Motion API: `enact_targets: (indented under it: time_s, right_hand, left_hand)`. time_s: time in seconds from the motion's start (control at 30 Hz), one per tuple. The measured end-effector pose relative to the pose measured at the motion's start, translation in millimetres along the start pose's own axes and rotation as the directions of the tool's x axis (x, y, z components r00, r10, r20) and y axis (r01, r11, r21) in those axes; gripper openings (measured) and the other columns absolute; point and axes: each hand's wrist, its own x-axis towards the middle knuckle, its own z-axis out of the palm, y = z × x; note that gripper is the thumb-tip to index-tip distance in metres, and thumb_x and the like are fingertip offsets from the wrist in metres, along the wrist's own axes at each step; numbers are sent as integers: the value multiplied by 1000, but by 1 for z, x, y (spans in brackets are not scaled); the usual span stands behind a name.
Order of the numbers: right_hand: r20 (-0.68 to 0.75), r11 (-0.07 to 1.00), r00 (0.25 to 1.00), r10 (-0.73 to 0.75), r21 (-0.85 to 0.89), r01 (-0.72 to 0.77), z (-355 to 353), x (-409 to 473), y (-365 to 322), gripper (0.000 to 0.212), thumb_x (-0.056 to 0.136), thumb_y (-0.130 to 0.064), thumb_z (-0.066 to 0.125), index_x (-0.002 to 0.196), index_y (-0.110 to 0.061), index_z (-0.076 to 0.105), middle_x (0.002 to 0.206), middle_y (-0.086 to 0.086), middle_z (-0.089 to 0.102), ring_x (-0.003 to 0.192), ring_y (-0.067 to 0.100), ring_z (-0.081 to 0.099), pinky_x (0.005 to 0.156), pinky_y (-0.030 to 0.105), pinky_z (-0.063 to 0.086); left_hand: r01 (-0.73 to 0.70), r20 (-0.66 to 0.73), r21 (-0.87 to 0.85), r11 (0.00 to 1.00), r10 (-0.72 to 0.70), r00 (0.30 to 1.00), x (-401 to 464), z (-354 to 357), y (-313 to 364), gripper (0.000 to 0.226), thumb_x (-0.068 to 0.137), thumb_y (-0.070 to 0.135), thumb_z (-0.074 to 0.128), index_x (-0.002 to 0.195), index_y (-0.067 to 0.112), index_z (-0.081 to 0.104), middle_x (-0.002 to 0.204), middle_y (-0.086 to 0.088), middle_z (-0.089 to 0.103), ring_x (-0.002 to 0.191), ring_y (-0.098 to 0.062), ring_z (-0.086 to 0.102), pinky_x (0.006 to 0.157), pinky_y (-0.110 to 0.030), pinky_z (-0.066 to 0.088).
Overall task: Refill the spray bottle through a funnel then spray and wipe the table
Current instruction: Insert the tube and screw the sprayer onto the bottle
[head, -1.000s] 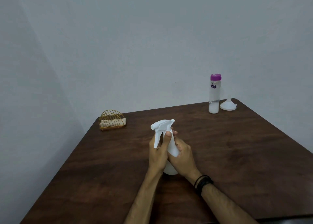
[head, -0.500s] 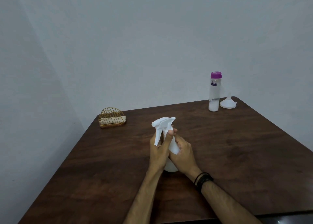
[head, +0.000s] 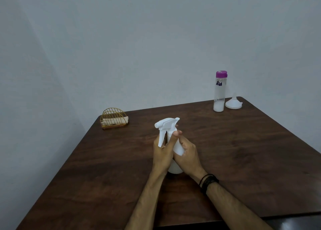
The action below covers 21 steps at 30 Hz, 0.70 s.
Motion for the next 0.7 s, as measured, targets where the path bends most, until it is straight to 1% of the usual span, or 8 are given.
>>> enact_targets:
  time_s: [0.1, 0.2, 0.27, 0.37, 0.43, 0.5, 0.63, 0.7]
  right_hand:
    - [-2, 1000, 1000, 22, 6, -22, 0, 0, 0, 43, 80, -51, 70, 109, -19, 69, 101, -8, 73, 92, 9, 71, 76, 29, 59]
    - [-6, 1000, 1000, 23, 9, -23, -1, -1, 2, 46, 77, -50, 72, 107, -15, 69, 99, -7, 72, 91, 9, 70, 75, 25, 57]
    - [-12, 999, 999, 37, 16, -37, -1, -1, 1, 43, 77, -50, 72, 104, -17, 69, 96, -8, 72, 89, 9, 70, 74, 23, 57]
    - [-4, 999, 999, 35, 15, -35, -1, -1, 1, 42, 82, -51, 68, 107, -17, 69, 99, -7, 72, 90, 10, 71, 74, 29, 60]
    - [-3, 1000, 1000, 27, 11, -27, -1, -1, 1, 43, 83, -50, 68, 110, -16, 69, 102, -7, 72, 92, 9, 71, 76, 26, 59]
    - [-10, 1000, 1000, 24, 18, -24, -2, -2, 0, 47, 82, -50, 68, 114, -16, 69, 107, -8, 72, 96, 6, 71, 78, 20, 56]
    - [12, 999, 999, 33, 31, -33, -2, -2, -2, 51, 81, -53, 68, 116, -16, 69, 105, -8, 73, 96, 7, 71, 77, 17, 54]
    - [16, 998, 999, 45, 32, -46, -2, -2, -2, 53, 80, -54, 69, 119, -18, 68, 106, -9, 73, 98, 6, 71, 80, 19, 55]
  left_hand:
    - [-34, -2, -37, 999, 34, 999, 1, -3, 0, 28, 99, 24, 54, 125, 13, 59, 106, -8, 75, 101, -20, 71, 85, -29, 57]
    - [-57, -14, -8, 998, 57, 998, 1, -6, -1, 24, 104, 16, 46, 124, 11, 60, 106, -3, 75, 101, -18, 71, 85, -28, 56]
    - [-38, -16, -2, 999, 38, 999, 0, -4, -1, 24, 103, 22, 50, 120, 11, 64, 104, 0, 75, 100, -17, 71, 83, -25, 56]
    - [5, -7, 4, 1000, -5, 1000, -1, -2, 1, 38, 87, 43, 68, 112, 15, 68, 102, -4, 76, 98, -17, 72, 80, -24, 56]
    - [23, 10, 5, 1000, -23, 1000, 0, -3, 0, 27, 87, 37, 73, 106, 19, 70, 98, -2, 77, 95, -14, 73, 77, -21, 56]
    - [69, 35, -38, 997, -67, 997, 1, -4, 0, 17, 91, 28, 65, 105, 20, 70, 98, 0, 77, 96, -13, 73, 77, -20, 55]
    - [75, 61, -80, 994, -71, 996, 1, -6, 2, 26, 97, 19, 59, 120, 11, 64, 106, -8, 76, 103, -20, 72, 84, -25, 56]
    - [81, 64, -91, 993, -75, 995, 1, -7, 4, 24, 97, 19, 58, 119, 13, 65, 107, -6, 76, 104, -20, 72, 85, -26, 56]
